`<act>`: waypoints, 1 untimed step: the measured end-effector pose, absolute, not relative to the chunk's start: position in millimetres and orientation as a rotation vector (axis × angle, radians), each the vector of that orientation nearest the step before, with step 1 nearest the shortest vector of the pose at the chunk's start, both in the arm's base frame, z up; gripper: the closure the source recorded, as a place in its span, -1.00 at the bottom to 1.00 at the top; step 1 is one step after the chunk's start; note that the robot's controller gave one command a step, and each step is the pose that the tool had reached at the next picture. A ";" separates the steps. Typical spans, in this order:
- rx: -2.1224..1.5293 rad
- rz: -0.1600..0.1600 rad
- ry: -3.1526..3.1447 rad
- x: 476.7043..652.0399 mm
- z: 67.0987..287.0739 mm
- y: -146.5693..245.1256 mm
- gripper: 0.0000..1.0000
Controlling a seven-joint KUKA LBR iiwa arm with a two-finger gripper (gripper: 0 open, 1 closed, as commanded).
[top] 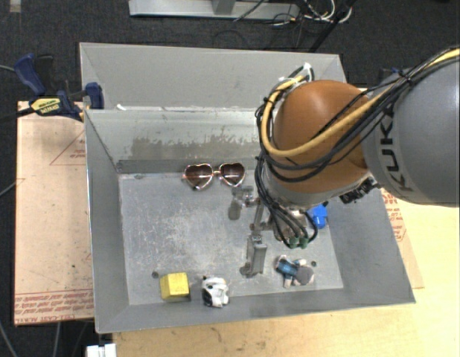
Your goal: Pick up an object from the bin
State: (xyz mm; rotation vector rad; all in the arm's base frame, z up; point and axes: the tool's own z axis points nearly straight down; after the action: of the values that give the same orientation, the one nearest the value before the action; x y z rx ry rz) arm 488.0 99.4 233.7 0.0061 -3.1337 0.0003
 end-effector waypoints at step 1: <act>0.000 -0.002 -3.142 489.6 237.8 98.7 -1.00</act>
Offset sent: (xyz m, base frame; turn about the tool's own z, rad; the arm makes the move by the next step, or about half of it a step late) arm -0.0043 0.0988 -0.1637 -0.1416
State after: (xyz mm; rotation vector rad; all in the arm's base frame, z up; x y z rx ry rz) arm 489.6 98.7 237.8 0.0003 -3.1417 -0.0015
